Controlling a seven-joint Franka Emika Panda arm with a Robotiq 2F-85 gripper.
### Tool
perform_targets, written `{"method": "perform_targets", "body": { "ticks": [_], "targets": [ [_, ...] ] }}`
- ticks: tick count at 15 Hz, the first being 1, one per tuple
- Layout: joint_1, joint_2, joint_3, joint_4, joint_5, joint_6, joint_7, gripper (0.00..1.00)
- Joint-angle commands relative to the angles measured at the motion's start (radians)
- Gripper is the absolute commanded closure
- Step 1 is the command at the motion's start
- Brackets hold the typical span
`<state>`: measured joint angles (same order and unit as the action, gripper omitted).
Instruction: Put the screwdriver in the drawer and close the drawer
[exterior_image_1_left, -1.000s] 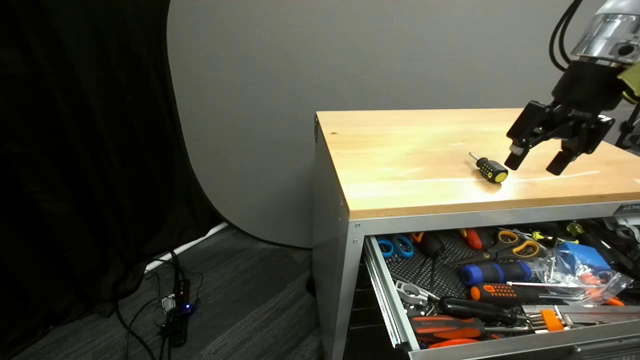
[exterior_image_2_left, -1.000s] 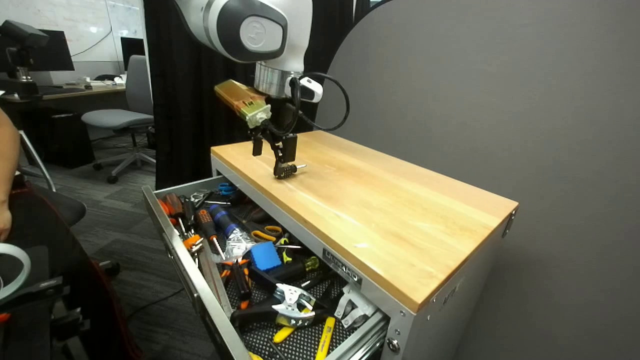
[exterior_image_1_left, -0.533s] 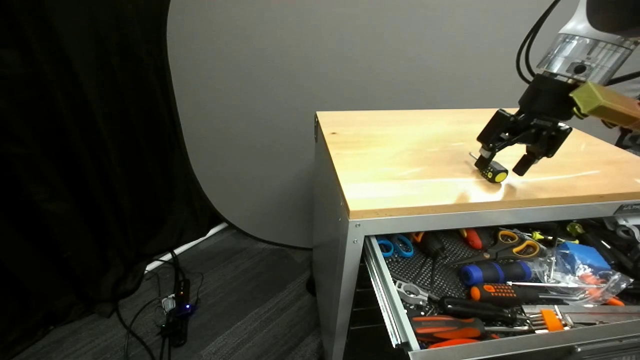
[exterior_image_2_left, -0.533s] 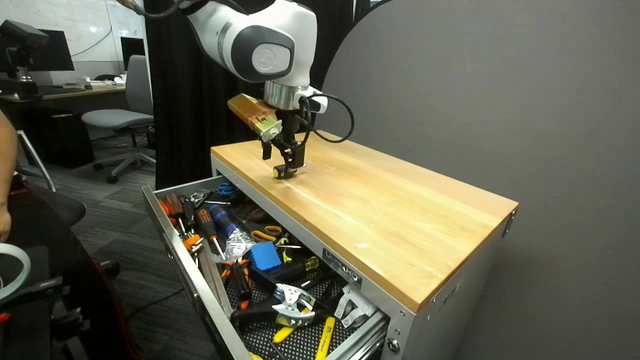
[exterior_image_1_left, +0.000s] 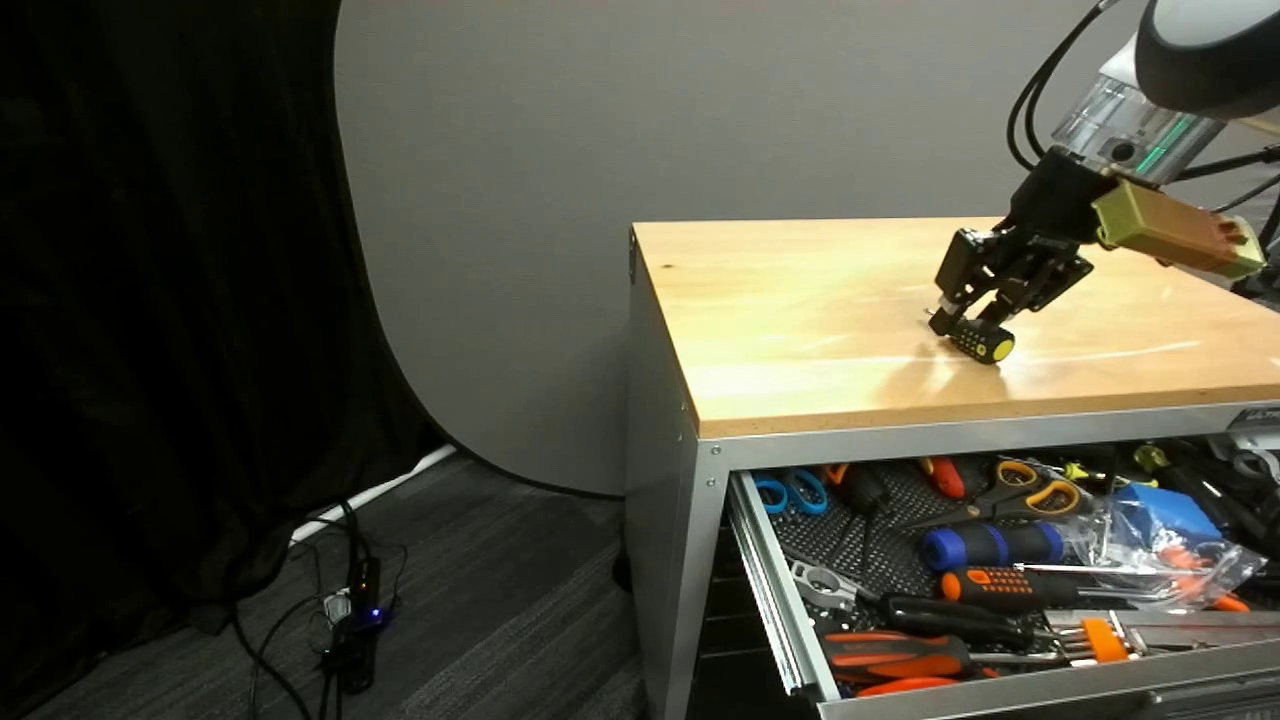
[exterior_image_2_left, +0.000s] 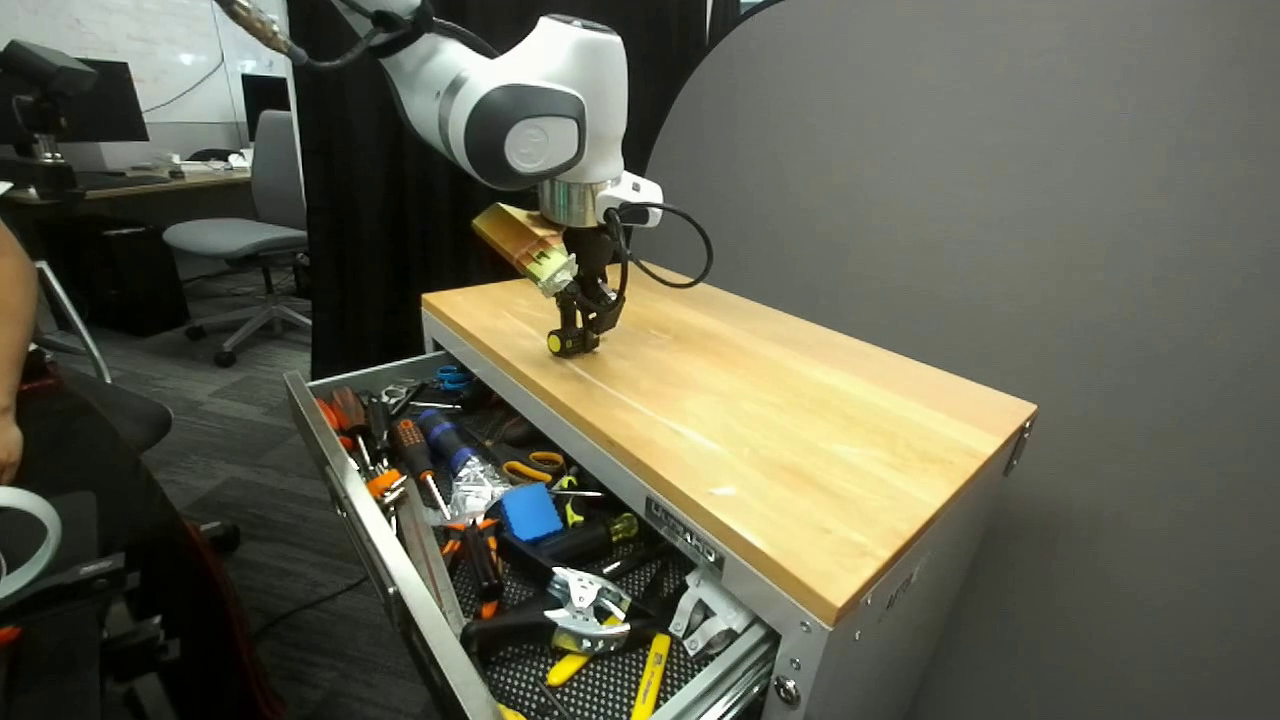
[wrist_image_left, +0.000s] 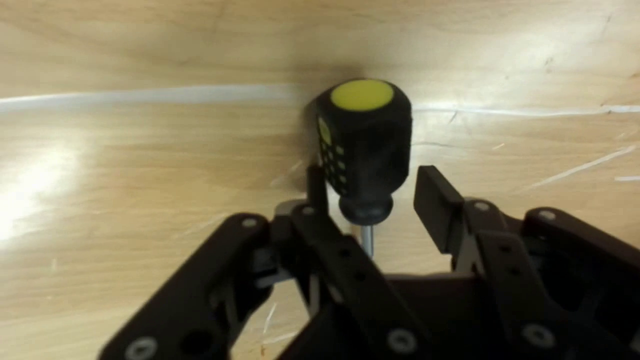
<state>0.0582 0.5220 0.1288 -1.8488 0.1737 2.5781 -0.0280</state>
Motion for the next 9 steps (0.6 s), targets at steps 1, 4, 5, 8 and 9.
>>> {"method": "perform_targets", "body": {
  "ticks": [1,4,5,8,9],
  "targets": [
    [0.012,-0.014,-0.024,-0.003,-0.017,0.010,0.045,0.81],
    [0.011,-0.038,-0.042,-0.043,-0.024,-0.009,0.073,0.85],
    [0.008,-0.043,-0.044,-0.050,-0.023,-0.025,0.080,0.86],
    [0.014,-0.105,-0.076,-0.097,-0.061,-0.086,0.111,0.86],
    [0.013,-0.134,-0.090,-0.122,-0.080,-0.127,0.120,0.86]
  ]
}}
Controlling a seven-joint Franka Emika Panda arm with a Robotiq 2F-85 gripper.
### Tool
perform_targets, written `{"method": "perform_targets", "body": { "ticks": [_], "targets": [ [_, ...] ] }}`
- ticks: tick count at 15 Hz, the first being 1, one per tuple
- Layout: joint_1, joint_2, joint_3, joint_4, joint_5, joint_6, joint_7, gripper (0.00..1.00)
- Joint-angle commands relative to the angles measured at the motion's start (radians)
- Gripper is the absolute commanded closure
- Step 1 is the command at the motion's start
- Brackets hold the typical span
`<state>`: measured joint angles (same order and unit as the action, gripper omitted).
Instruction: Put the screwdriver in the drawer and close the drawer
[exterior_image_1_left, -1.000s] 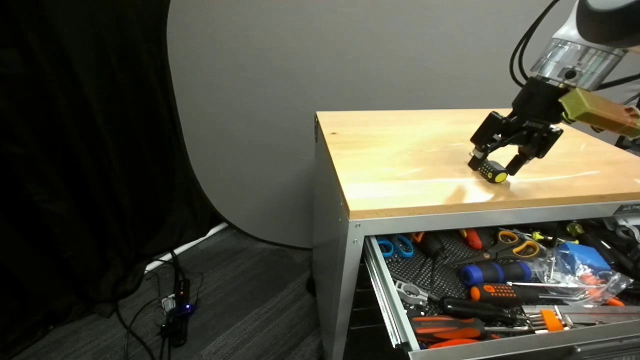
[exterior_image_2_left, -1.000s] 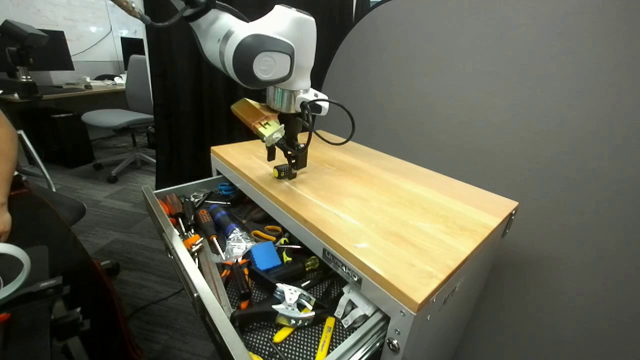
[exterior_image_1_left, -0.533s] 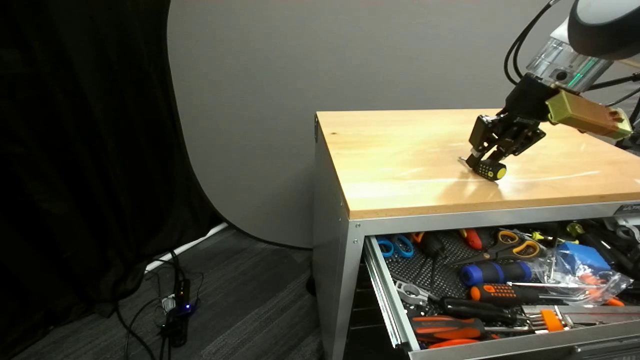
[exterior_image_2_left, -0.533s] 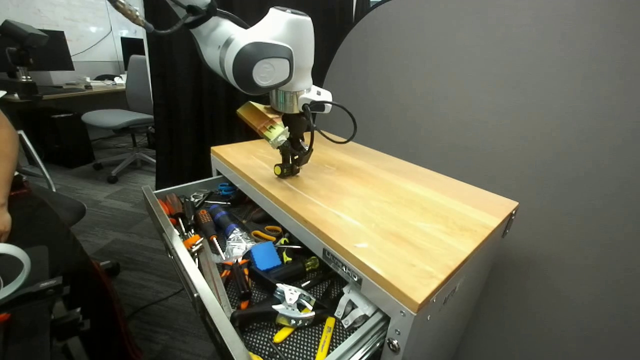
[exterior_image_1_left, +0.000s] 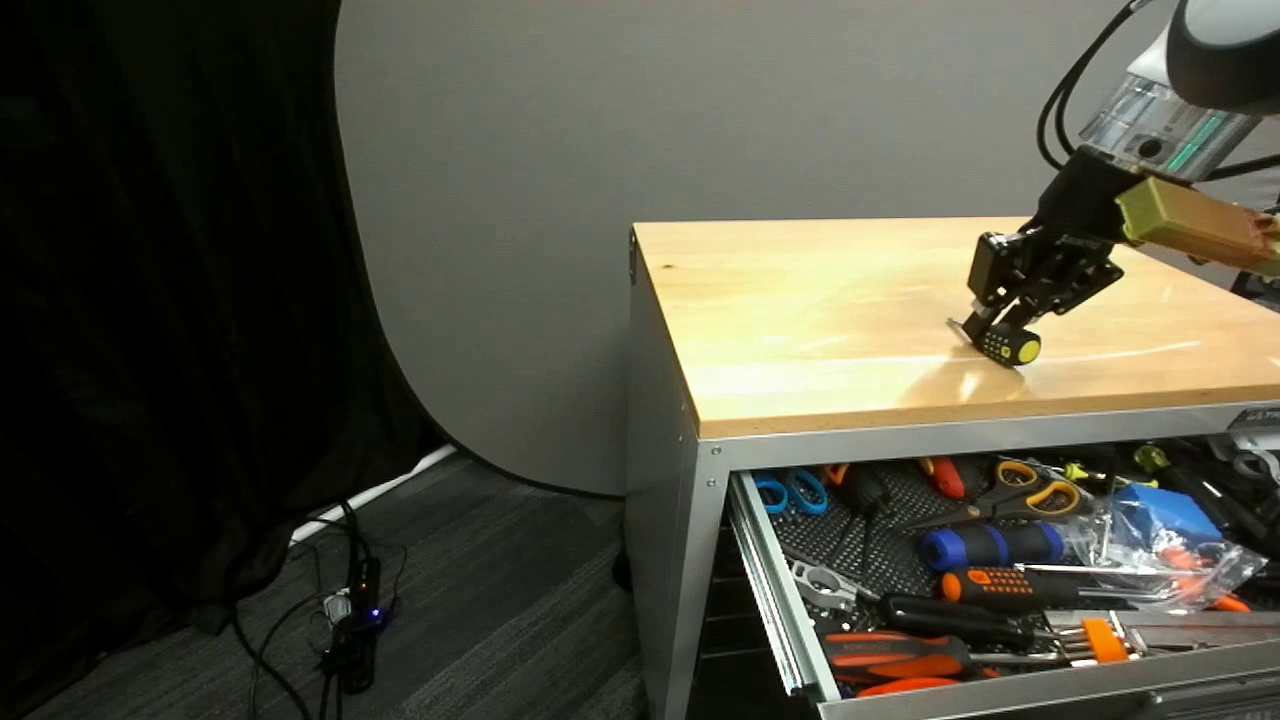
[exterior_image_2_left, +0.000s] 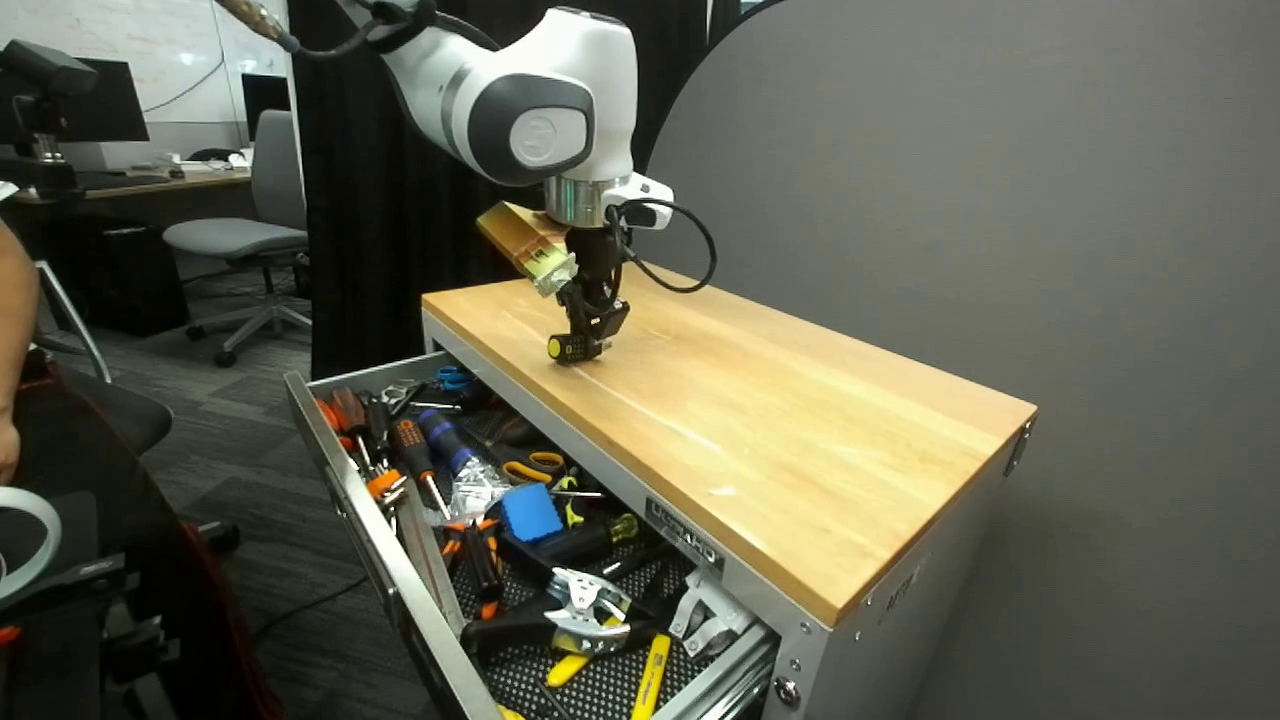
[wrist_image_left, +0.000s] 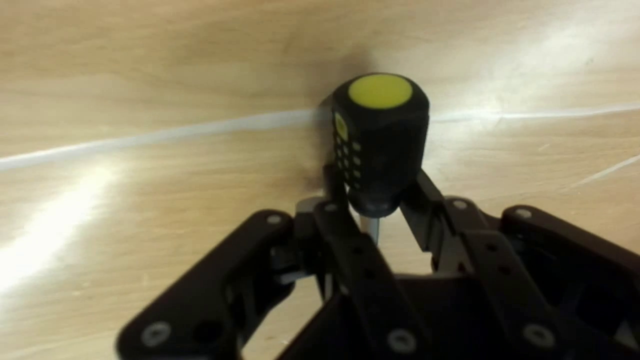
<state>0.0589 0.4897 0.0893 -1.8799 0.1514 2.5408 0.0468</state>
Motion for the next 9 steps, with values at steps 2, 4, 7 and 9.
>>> {"method": "perform_targets", "body": {
  "ticks": [2,4,7,9],
  "targets": [
    [0.004,-0.157,-0.076,-0.142,-0.098,-0.179,0.054,0.86],
    [-0.011,-0.206,-0.091,-0.194,-0.118,-0.255,0.045,0.86],
    [-0.030,-0.242,-0.092,-0.251,-0.108,-0.321,0.017,0.86],
    [-0.032,-0.252,-0.088,-0.279,-0.103,-0.329,0.017,0.86]
  ]
}}
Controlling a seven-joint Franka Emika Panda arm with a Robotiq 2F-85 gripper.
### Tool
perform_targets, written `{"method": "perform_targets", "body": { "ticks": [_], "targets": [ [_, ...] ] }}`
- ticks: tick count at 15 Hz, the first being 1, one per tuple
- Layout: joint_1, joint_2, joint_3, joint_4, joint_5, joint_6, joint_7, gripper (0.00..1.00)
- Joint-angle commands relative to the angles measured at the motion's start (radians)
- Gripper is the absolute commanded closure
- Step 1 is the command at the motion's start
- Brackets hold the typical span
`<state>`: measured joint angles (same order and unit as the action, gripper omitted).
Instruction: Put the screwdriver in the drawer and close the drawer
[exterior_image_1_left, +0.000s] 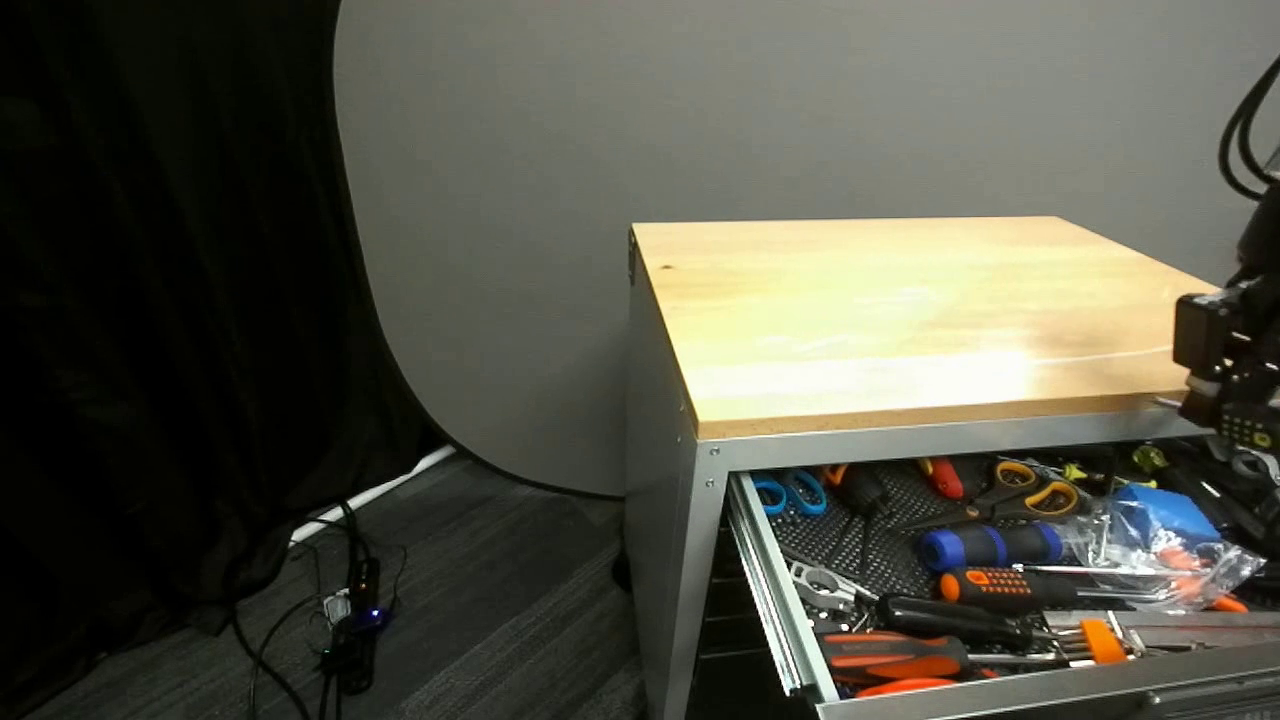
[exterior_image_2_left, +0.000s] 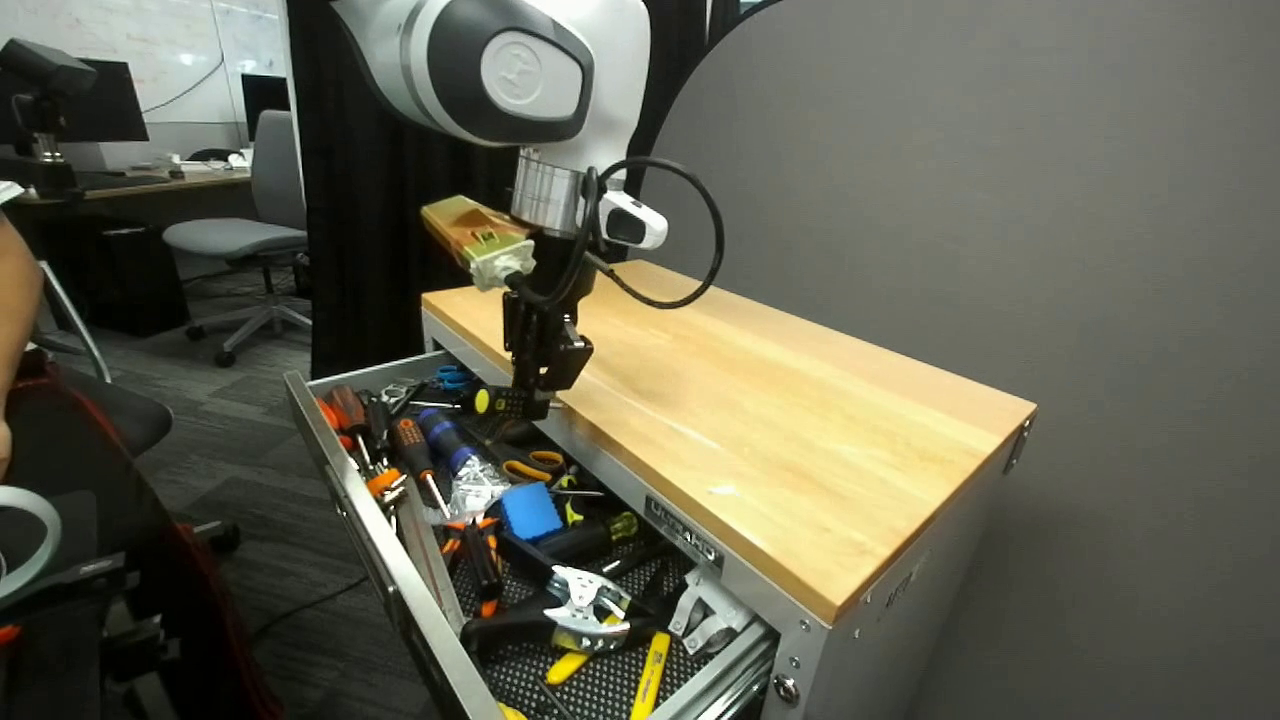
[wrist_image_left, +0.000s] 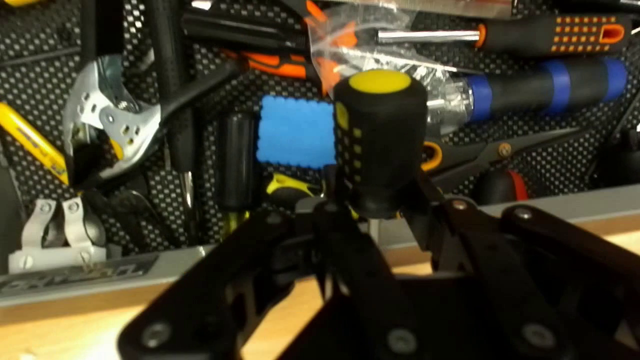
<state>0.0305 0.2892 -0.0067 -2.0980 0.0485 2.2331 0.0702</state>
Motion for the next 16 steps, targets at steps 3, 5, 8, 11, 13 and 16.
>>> {"method": "perform_targets", "body": {
  "ticks": [3,5,8,11,13,16],
  "targets": [
    [0.003,-0.047,0.016,-0.088,-0.002,-0.003,-0.001,0.86],
    [0.007,-0.045,0.021,-0.100,-0.010,0.006,-0.006,0.44],
    [-0.005,-0.043,0.021,-0.095,-0.006,-0.030,-0.051,0.27],
    [-0.039,-0.034,0.013,-0.072,0.012,-0.140,-0.120,0.04],
    [-0.058,-0.022,-0.006,-0.056,-0.001,-0.221,-0.119,0.00],
    [-0.086,0.028,-0.044,-0.019,-0.012,-0.342,-0.088,0.00]
  ]
}}
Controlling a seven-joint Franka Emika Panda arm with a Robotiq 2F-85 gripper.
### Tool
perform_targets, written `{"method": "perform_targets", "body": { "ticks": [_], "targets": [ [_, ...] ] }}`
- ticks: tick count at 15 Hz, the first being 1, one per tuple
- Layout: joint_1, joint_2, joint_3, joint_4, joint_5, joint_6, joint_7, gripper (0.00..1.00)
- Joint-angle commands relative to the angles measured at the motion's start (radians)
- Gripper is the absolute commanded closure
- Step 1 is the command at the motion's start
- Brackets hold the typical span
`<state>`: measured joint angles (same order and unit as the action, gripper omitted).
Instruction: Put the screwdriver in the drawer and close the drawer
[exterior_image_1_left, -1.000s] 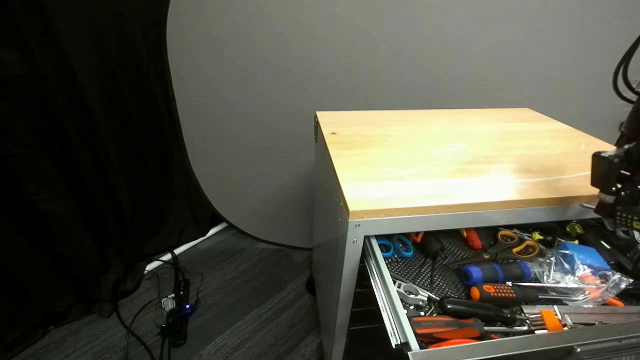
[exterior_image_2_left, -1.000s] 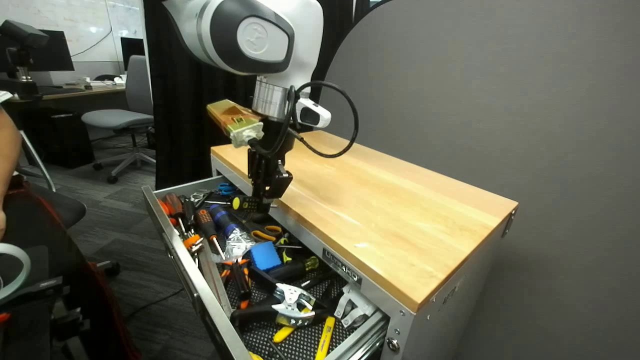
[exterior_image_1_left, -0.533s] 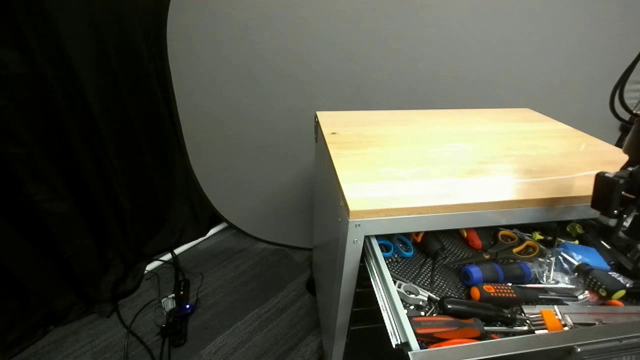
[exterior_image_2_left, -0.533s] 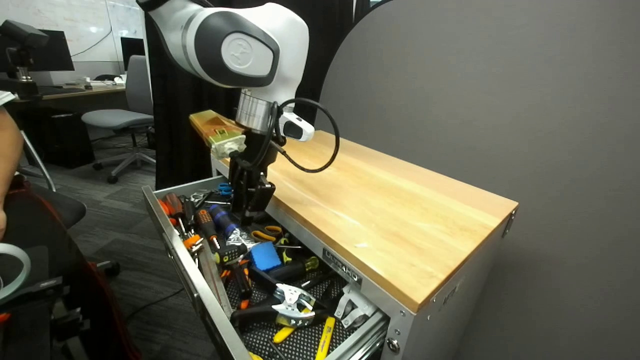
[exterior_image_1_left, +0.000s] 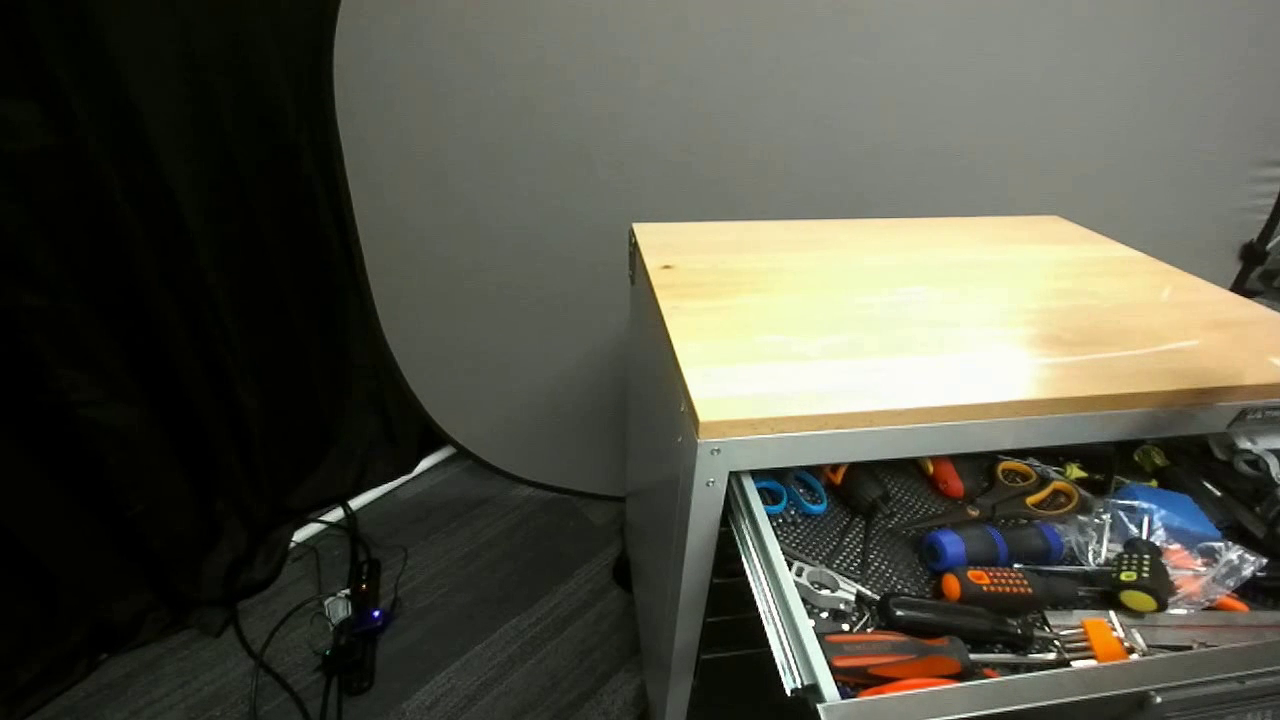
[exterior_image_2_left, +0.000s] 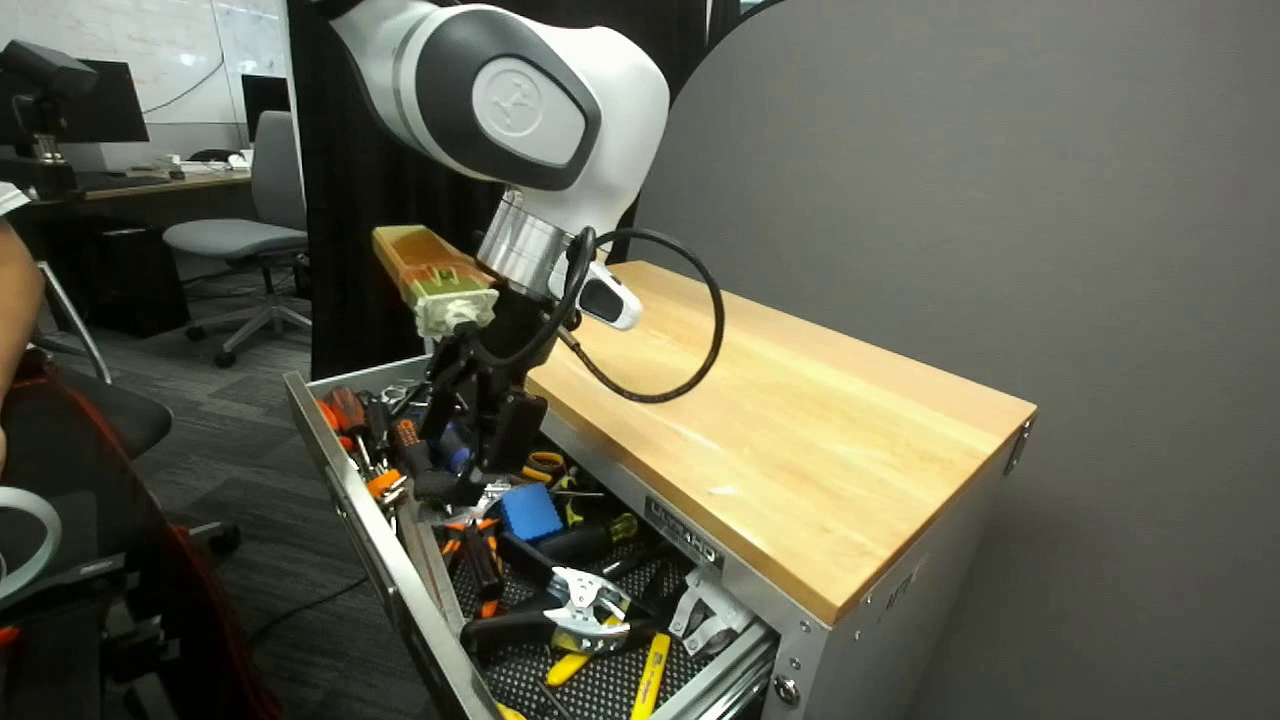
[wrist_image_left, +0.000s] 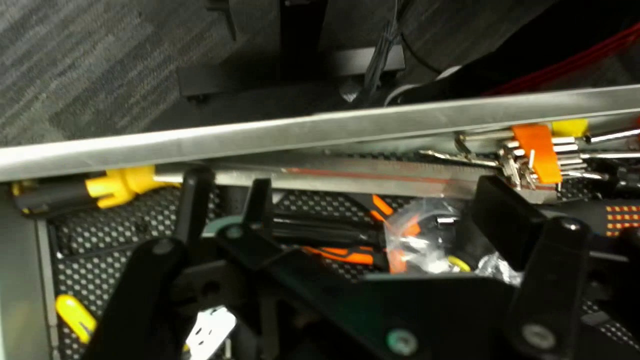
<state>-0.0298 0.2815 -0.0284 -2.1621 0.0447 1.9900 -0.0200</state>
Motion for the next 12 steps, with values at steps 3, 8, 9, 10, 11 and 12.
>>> {"method": "perform_targets", "body": {
  "ticks": [3,8,9,10,11,12],
  "targets": [
    [-0.038,0.103,-0.038,0.076,-0.023,-0.143,0.015,0.00],
    [-0.037,0.198,-0.044,0.101,-0.063,-0.178,0.020,0.00],
    [-0.036,0.206,-0.048,0.109,-0.078,-0.215,0.024,0.00],
    [-0.039,0.208,-0.049,0.117,-0.084,-0.249,0.018,0.00],
    [-0.043,0.196,-0.054,0.115,-0.095,-0.261,0.019,0.00],
    [-0.044,0.193,-0.059,0.118,-0.103,-0.269,0.028,0.00]
  ]
}}
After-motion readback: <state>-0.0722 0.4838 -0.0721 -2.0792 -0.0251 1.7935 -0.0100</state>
